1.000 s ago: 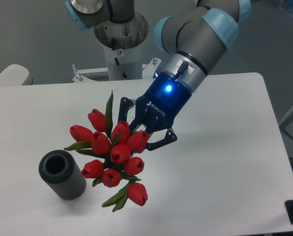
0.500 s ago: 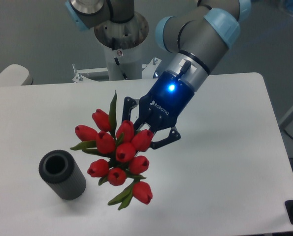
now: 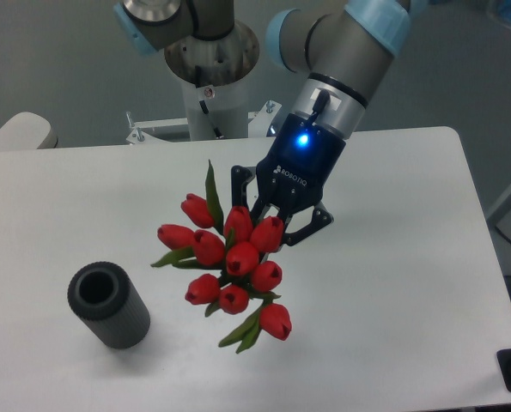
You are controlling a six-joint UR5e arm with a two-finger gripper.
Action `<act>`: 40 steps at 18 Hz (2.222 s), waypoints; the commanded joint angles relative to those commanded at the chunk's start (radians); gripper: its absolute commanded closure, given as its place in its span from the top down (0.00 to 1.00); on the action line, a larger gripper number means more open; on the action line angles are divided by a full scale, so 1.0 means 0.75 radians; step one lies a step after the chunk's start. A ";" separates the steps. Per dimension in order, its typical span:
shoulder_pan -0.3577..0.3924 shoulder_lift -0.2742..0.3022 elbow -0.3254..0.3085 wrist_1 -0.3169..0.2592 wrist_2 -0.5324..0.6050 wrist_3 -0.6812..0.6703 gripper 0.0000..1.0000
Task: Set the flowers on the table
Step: 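Carry the red tulip bouquet with the gripper away from the grey vase, then lower the held tulips onto the white table surface, then open the gripper to release the tulip stems and lift upward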
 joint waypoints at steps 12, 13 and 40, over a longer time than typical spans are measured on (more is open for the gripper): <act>-0.223 -0.016 -0.108 -0.016 0.932 0.182 0.29; -0.229 -0.035 -0.112 -0.016 0.978 0.180 0.29; -0.307 -0.213 0.122 -0.027 1.030 0.348 1.00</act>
